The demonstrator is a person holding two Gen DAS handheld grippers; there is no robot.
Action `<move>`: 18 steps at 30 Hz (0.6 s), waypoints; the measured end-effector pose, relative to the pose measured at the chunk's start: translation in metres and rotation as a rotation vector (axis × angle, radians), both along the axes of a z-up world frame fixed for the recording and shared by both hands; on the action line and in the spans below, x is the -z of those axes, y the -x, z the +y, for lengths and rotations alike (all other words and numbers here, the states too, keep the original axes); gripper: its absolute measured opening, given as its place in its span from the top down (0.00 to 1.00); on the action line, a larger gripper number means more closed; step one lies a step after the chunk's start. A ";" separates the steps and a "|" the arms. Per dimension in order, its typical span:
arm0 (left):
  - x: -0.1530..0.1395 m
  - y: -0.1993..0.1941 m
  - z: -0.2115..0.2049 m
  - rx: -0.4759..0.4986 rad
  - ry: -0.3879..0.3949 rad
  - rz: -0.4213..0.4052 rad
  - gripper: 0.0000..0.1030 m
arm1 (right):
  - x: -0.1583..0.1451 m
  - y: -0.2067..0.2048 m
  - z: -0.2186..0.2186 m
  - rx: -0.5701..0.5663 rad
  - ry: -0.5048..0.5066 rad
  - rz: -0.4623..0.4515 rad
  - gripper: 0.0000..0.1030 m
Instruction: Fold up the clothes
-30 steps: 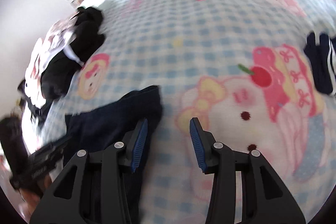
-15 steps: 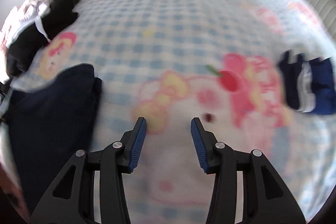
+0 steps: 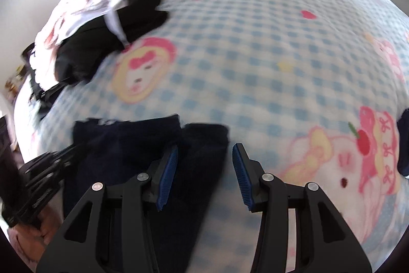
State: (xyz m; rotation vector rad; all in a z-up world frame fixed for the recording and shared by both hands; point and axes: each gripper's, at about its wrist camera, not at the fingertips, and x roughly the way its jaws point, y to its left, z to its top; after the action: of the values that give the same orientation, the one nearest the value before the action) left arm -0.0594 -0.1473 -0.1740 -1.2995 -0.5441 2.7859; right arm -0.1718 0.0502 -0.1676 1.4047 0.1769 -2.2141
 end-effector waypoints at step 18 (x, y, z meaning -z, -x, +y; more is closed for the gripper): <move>-0.005 -0.003 0.000 -0.056 0.008 0.051 0.94 | 0.015 0.002 0.071 0.246 -0.155 0.057 0.54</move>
State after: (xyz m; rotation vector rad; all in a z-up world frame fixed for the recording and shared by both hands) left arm -0.0569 -0.1473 -0.1692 -1.2291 -0.5761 2.8610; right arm -0.1742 0.1208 -0.1827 1.5158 0.2099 -2.4895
